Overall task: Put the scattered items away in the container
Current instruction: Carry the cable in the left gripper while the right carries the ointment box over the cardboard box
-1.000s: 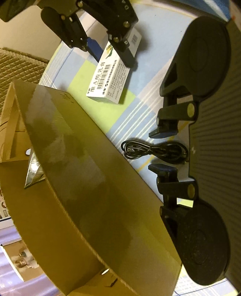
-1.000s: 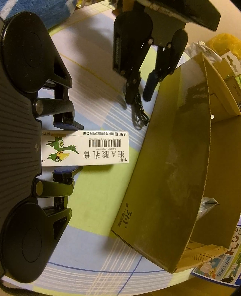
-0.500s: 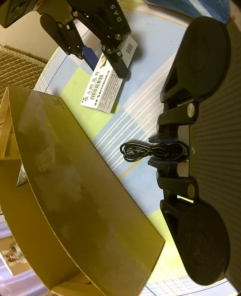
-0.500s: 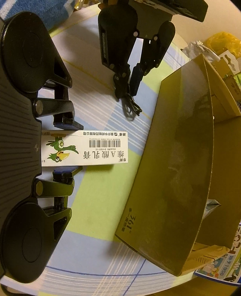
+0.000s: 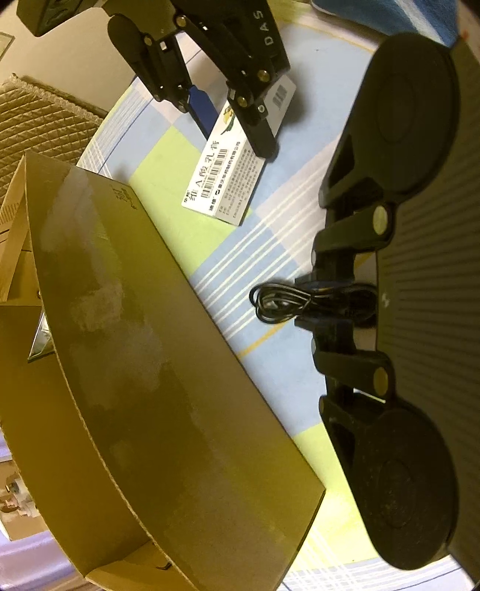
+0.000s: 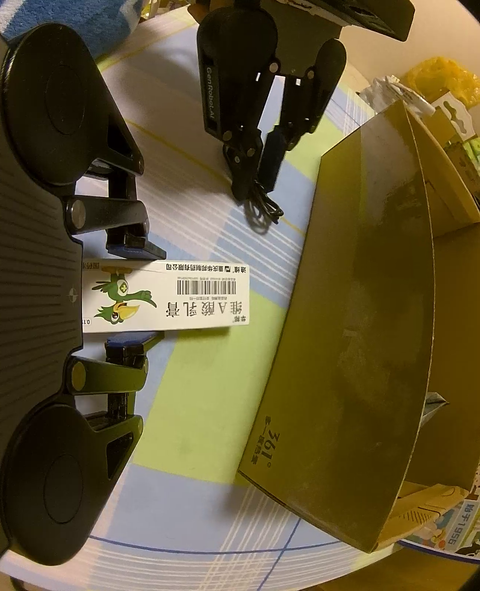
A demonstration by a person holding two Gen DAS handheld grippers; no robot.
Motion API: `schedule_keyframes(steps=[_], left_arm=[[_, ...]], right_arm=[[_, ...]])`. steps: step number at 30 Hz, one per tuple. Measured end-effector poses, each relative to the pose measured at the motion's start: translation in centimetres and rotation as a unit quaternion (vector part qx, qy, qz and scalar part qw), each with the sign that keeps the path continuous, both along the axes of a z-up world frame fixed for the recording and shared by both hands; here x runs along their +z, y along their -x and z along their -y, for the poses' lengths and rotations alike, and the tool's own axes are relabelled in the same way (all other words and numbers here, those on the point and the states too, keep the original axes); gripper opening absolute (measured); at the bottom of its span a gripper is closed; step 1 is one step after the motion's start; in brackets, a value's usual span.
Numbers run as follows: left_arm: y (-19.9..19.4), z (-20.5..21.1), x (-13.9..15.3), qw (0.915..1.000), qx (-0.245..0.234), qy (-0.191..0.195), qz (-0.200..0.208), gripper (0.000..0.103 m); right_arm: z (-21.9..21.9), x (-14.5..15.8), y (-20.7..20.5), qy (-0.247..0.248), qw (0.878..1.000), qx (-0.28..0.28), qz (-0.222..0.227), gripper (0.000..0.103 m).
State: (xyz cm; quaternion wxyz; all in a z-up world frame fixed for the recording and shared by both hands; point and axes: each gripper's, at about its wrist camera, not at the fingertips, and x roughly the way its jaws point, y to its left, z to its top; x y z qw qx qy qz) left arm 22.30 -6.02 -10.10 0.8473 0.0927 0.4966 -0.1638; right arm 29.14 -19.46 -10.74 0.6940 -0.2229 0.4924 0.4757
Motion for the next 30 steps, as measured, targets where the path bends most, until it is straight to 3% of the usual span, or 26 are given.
schedule_keyframes(steps=[7, 13, 30], left_arm=[[0.8, 0.3, 0.5, 1.0, 0.003, -0.002, -0.003, 0.01], [2.0, 0.1, 2.6, 0.9999, 0.012, 0.006, 0.006, 0.01], [2.3, -1.8, 14.8, 0.9939, 0.037, 0.012, 0.104, 0.01]], right_arm=[[0.1, 0.6, 0.5, -0.007, 1.0, -0.006, 0.01, 0.035], [0.3, 2.3, 0.8, -0.021, 1.0, -0.013, 0.018, 0.035], [-2.4, 13.7, 0.6, -0.11, 0.991, -0.027, 0.077, 0.035]])
